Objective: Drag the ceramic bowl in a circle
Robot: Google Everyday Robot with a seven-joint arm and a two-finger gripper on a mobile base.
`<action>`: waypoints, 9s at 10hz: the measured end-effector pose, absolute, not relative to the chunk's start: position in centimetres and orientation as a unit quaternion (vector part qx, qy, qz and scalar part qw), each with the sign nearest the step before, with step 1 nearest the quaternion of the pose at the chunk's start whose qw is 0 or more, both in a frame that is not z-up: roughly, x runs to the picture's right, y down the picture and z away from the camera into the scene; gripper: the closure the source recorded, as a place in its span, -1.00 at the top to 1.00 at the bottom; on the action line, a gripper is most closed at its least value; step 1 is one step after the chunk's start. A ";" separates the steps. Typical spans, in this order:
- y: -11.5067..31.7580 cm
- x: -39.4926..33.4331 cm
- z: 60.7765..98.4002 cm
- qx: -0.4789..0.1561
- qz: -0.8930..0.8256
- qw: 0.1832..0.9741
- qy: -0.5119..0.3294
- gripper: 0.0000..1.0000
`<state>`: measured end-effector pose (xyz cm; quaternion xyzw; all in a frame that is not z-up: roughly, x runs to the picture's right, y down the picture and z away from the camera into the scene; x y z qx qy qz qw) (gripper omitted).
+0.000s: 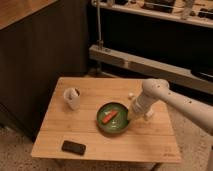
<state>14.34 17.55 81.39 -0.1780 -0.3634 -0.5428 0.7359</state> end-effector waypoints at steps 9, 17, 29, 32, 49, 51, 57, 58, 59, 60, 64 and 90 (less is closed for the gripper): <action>19.4 11.8 79.9 -0.184 -0.592 0.706 -0.343 -0.70; 20.2 15.6 79.2 -0.210 -0.587 0.702 -0.345 -0.70; 17.6 9.4 81.3 -0.215 -0.630 0.661 -0.346 -0.70; 14.6 10.2 83.6 -0.225 -0.624 0.661 -0.350 -0.70; 15.5 9.0 82.7 -0.227 -0.661 0.618 -0.360 -0.70; 14.4 10.5 84.1 -0.229 -0.657 0.621 -0.361 -0.70; 17.9 15.1 81.4 -0.226 -0.655 0.621 -0.366 -0.70; 18.4 14.9 81.1 -0.225 -0.662 0.613 -0.367 -0.70; 18.8 14.2 80.7 -0.225 -0.670 0.604 -0.368 -0.70; 19.0 13.3 80.4 -0.226 -0.675 0.598 -0.368 -0.70; 18.1 8.6 81.1 -0.218 -0.697 0.573 -0.371 -0.70; 13.6 10.3 85.4 -0.199 -0.732 0.522 -0.389 -0.70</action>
